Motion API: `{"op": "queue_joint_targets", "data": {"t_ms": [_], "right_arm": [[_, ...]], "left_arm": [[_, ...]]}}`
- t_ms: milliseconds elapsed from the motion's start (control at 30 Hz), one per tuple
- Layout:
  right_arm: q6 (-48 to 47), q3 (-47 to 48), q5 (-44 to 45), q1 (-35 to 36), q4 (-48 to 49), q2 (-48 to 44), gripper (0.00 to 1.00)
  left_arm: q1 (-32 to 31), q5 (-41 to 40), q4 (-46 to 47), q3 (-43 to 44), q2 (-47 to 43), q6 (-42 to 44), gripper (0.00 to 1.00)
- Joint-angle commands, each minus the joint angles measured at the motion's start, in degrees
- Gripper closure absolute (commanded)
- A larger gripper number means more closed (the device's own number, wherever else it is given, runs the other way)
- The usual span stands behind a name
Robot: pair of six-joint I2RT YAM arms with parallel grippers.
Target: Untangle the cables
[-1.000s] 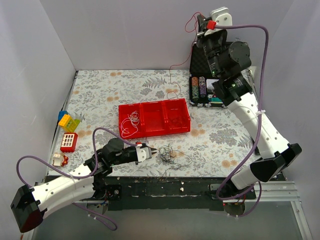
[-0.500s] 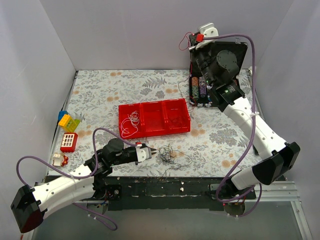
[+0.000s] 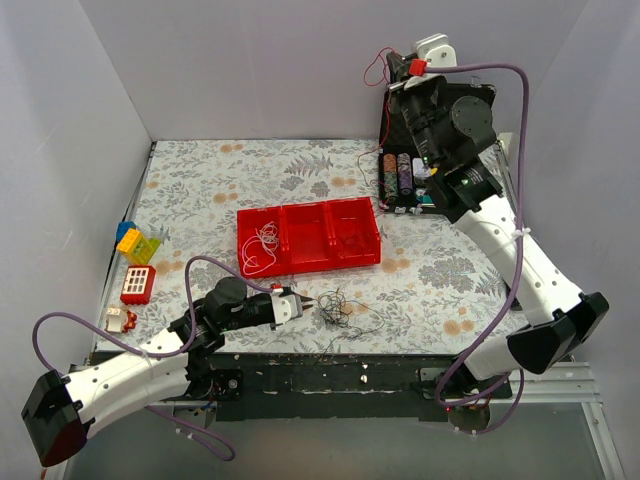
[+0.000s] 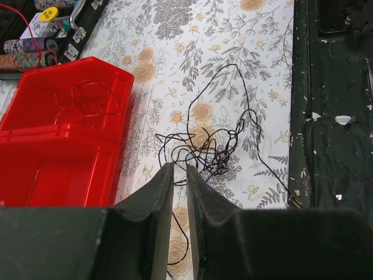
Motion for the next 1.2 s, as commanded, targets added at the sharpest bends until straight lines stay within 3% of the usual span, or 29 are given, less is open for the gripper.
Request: {"op": "queue_joint_targets", "data": {"t_ms": [0,100,233,467,1167], "right_arm": [[-0.10,0.74,-0.69,-0.12,3.39,-2.71,0.99],[-0.89,1.25,-0.69,-0.12,4.27,-2.81,0.99],[-1.60,8.81,-2.00,-0.03,0.50,0.10,0.99],[-1.07,9.09,-3.06,-0.03,1.02,0.19,0.99],[1.30,-6.73,-1.22,-0.03,4.54,-3.06,0.99]], "left_arm": [[0.38,0.48,0.72,-0.95,-0.94,-0.27,0.85],[0.47,0.40,0.64,-1.12,-0.86,-0.27,0.85],[0.47,0.40,0.64,-1.21,-0.77,-0.27,0.85],[0.56,0.40,0.73,-1.04,-0.68,-0.27,0.85],[0.82,0.48,0.72,-1.65,-1.47,-0.27,0.85]]}}
